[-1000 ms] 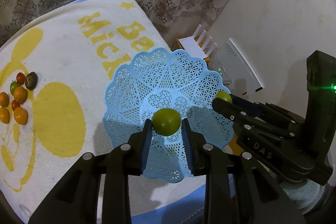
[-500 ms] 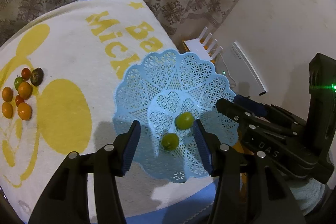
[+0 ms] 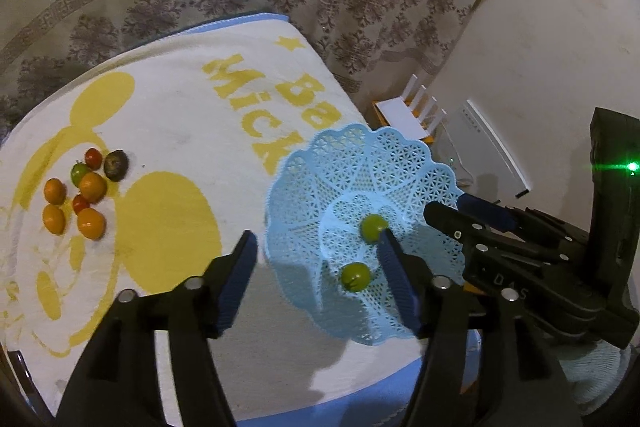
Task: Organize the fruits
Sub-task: 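Open the left tool over the basket while the right tool releases its green tomato, then move both open tools back toward the tomato cluster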
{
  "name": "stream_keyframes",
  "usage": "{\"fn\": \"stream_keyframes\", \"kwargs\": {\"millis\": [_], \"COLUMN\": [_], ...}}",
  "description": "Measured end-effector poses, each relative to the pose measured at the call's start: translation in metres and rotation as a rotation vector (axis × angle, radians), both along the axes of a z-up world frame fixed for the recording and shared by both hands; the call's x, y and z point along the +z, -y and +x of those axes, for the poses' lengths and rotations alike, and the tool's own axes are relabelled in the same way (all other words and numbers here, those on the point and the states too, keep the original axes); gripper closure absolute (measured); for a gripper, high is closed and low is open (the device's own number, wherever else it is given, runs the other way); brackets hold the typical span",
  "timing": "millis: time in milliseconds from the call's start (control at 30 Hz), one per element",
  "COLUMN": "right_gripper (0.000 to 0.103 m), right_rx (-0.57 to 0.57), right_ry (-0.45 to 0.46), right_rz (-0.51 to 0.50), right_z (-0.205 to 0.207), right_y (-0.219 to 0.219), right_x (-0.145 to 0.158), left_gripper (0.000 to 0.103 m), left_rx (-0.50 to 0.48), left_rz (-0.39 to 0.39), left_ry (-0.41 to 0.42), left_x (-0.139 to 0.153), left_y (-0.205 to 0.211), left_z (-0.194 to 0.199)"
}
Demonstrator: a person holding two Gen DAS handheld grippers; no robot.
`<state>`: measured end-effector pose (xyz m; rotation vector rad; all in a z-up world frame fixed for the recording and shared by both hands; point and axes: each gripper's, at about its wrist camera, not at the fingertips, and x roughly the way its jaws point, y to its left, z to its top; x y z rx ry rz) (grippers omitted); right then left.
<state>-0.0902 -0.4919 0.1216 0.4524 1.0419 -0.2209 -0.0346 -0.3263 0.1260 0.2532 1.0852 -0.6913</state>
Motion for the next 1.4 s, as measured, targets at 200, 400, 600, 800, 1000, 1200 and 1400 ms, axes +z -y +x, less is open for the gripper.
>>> {"fn": "stream_keyframes", "kwargs": {"millis": [200,400,600,800,1000,1200,1400], "right_gripper": [0.051,0.051,0.051,0.048,0.03,0.03,0.03], "right_rx": [0.018,0.063,0.102,0.098,0.079,0.12,0.16], "right_ry": [-0.01,0.001,0.014,0.067,0.119,0.097,0.088], "right_rz": [0.009,0.01,0.011,-0.023,-0.065,-0.051,-0.054], "right_z": [0.006,0.016,0.026,0.031,0.036,0.046,0.056], "right_y": [-0.011,-0.027,-0.046,-0.061,-0.07,-0.093,-0.121], "right_x": [0.0,0.003,0.006,0.014,0.024,0.025,0.027], "left_gripper": [0.037,0.037,0.037,0.028,0.019,0.019,0.019], "left_rx": [0.028,0.067,0.11,0.164,0.24,0.314,0.378], "left_rz": [0.002,0.001,0.002,0.01,0.008,0.009,0.008], "left_ry": [0.016,0.016,0.016,0.03,0.059,0.064,0.061], "left_x": [0.006,0.008,0.01,0.013,0.02,0.023,0.024], "left_y": [-0.015,-0.034,-0.054,-0.078,-0.111,-0.149,-0.187], "left_z": [0.001,0.005,0.009,0.017,0.026,0.037,0.046]}}
